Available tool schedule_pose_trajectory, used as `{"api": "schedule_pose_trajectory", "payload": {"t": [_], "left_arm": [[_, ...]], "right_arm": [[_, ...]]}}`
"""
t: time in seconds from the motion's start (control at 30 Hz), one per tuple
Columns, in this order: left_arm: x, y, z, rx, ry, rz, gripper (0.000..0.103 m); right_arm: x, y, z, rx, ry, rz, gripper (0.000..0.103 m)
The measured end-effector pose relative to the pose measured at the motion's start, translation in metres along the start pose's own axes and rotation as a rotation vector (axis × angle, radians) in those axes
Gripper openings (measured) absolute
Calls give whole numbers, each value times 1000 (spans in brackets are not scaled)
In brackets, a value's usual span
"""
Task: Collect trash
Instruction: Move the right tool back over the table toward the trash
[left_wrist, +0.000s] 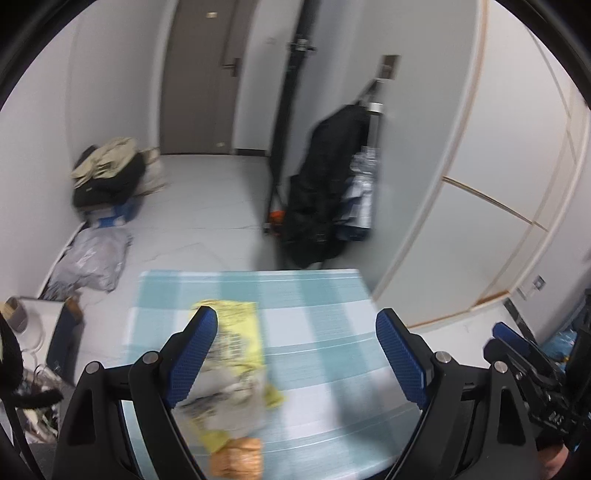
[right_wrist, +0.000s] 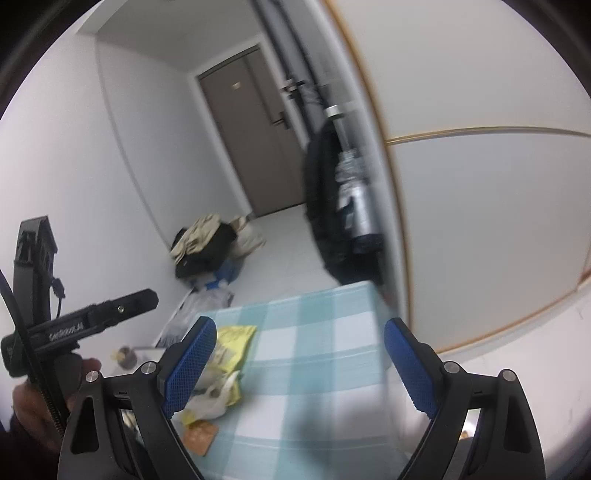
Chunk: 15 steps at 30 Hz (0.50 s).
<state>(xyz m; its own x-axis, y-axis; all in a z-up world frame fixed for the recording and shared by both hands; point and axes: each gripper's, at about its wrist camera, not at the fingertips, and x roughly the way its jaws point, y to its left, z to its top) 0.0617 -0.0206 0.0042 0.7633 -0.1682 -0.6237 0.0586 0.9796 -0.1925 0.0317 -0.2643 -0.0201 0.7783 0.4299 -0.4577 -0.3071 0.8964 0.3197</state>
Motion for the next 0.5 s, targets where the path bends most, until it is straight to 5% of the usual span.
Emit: {"api": "schedule_pose_trajectory", "payload": {"t": [0.5], "left_arm": [[4, 111, -38, -205, 25, 89, 86]], "right_arm": [[78, 84, -49, -127, 198, 50, 92]]}}
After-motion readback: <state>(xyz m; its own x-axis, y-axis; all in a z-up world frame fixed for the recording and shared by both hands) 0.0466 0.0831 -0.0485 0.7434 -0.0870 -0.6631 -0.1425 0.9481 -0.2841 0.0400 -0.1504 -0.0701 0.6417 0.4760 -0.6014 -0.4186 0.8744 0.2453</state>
